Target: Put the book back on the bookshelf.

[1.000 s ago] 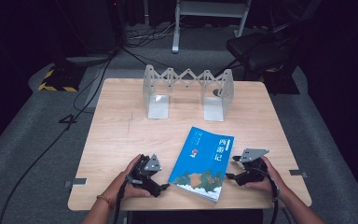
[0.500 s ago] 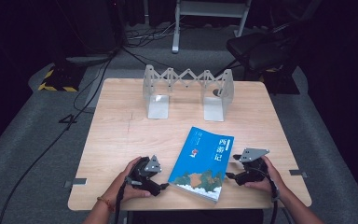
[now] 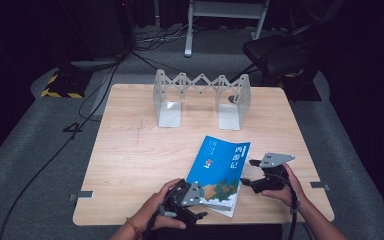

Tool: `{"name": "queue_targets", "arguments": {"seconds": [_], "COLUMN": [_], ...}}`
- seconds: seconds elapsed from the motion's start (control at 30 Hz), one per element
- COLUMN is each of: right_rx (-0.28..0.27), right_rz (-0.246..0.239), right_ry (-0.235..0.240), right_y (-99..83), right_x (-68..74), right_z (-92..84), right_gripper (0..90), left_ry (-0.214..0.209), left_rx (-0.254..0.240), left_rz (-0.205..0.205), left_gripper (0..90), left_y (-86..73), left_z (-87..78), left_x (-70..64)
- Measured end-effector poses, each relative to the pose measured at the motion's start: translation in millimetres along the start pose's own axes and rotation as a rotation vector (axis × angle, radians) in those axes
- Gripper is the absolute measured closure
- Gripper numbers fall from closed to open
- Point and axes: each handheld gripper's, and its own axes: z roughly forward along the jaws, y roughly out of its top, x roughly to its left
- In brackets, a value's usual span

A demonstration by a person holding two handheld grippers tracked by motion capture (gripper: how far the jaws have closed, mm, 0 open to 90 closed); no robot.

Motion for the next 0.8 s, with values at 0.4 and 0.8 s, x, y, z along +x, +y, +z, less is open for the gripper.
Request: {"name": "queue_targets", "arguments": {"seconds": [0.4,0.8], "right_rx": [-0.038,-0.061], "right_rz": [0.025,0.035], "right_ry": [-0.009,-0.006], "right_y": [16.3,17.1], "right_x": [4.1,4.4], "right_z": [0.9,1.1], "right_gripper": [21.4,22.5], "left_ry": [0.112,0.185], "left_rx": [-0.020,-0.068], "left_rz": [-0.027,-0.025], "left_gripper": [19.3,34.0], "left_y": [19.2,12.6], "left_z": [22.3,21.3], "left_x": [-13.0,-8.7]}}
